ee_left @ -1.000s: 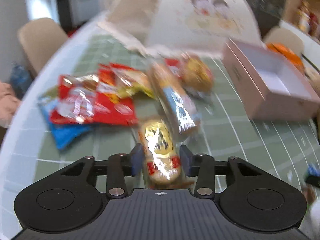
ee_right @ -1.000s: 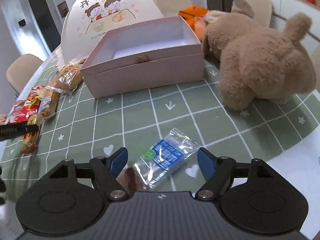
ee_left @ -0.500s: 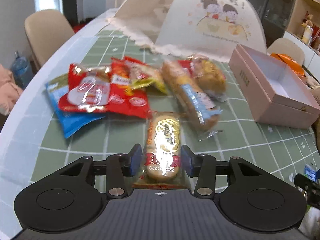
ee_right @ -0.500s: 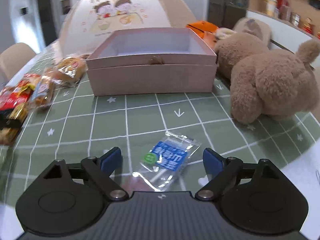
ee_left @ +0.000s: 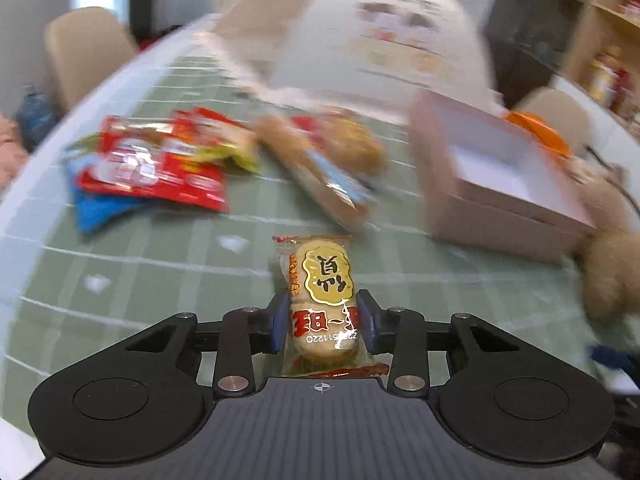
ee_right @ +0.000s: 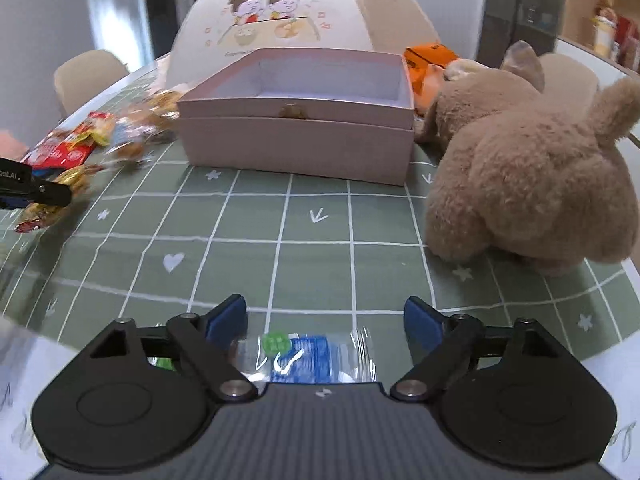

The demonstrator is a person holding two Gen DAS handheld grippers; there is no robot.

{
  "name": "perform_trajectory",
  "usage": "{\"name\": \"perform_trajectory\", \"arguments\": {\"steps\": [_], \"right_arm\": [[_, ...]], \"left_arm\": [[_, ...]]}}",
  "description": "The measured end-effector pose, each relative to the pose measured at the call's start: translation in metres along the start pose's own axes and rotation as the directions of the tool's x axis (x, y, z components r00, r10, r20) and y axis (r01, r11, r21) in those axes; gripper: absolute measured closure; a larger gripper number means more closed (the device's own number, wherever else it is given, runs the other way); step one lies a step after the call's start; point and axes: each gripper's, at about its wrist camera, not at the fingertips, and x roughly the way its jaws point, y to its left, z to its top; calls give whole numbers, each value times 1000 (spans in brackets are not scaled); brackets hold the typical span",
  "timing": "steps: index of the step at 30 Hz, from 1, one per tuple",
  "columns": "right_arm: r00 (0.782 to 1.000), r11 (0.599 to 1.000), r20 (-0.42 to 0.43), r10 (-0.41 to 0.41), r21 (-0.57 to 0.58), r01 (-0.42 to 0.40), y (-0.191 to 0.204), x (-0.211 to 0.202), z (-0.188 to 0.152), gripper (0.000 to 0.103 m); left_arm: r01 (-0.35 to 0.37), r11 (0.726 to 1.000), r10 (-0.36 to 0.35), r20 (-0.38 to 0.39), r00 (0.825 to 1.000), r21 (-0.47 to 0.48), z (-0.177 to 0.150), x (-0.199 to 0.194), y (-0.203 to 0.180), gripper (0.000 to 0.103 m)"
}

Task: Organize snacks
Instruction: 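Grasp the blue-label packet with the right tool while the left tool grasps the gold round snack, then carry both snacks over the pink box and open both tools to drop them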

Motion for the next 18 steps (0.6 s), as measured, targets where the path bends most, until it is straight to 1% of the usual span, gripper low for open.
{"name": "perform_trajectory", "arguments": {"steps": [3, 5, 7, 10, 12, 14, 16, 18], "right_arm": [[998, 997, -16, 58, -50, -59, -5, -17, -4, 21], [993, 988, -22, 118, -96, -119, -9, -33, -10, 21], [985, 977, -47, 164, -131, -169, -13, -44, -16, 21], [967, 954, -88, 237, -167, -249, -15, -52, -21, 21], [960, 940, -110, 256, -204, -274, -10, -50, -25, 22], [962, 931, -121, 243, -249, -267, -2, -46, -25, 35], [963, 925, -123, 240, -271, -265, 8, -39, -23, 38], [963, 921, -103, 247, -285, -267, 17, -30, -17, 40]], "left_arm": [[100, 992, -95, -65, 993, 76, -11, -1, -31, 63], [138, 984, -125, -109, 986, 114, -16, 2, -49, 63], [161, 976, -142, -130, 981, 149, -21, 4, -64, 63], [154, 971, -133, -121, 984, 184, -25, 4, -76, 63], [139, 975, -120, -115, 986, 174, -25, 4, -76, 63], [120, 980, -103, -114, 988, 159, -23, 6, -73, 63], [110, 984, -95, -105, 990, 142, -23, 5, -70, 63], [106, 987, -95, -100, 990, 120, -25, 4, -65, 62]]}}
